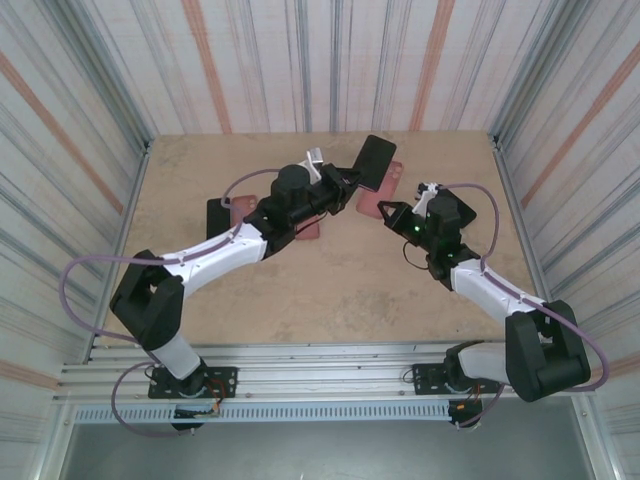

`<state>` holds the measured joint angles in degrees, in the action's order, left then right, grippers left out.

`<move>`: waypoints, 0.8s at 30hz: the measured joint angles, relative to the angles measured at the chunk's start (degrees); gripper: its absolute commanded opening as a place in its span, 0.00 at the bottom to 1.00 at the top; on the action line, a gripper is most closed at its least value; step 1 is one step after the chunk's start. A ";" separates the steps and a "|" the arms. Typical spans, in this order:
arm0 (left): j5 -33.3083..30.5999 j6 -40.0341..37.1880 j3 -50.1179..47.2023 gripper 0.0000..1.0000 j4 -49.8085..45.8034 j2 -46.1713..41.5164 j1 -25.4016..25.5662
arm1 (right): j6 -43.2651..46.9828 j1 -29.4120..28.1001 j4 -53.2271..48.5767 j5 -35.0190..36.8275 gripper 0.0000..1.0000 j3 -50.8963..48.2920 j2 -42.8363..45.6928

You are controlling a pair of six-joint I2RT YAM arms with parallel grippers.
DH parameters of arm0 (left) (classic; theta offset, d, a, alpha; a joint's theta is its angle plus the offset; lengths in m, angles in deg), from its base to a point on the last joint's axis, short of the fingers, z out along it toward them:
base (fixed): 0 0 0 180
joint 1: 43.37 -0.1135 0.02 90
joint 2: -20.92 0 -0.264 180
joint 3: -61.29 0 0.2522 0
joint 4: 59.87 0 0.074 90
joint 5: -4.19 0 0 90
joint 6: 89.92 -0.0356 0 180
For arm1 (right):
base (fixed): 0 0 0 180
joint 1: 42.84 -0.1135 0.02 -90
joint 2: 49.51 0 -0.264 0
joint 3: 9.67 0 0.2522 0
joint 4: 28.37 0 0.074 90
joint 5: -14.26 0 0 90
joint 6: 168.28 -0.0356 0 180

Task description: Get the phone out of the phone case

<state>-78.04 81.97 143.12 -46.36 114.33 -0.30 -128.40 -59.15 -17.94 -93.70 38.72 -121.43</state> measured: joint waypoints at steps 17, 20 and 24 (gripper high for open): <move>-20.48 -0.70 -8.61 0.00 3.43 9.25 2.60 | 4.79 4.83 -5.49 -6.27 0.04 0.00 -4.85; -23.61 1.05 -8.96 0.00 5.25 12.92 3.67 | 4.81 4.87 -5.42 -6.58 0.04 0.00 -6.10; -25.94 3.17 -9.27 0.00 7.74 17.20 4.20 | 4.81 5.11 -5.44 -7.41 0.04 0.00 -7.02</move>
<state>-103.98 85.14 133.85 -38.63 131.53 3.89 -123.60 -54.04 -23.39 -101.11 38.72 -128.45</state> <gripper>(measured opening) 0.119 0.087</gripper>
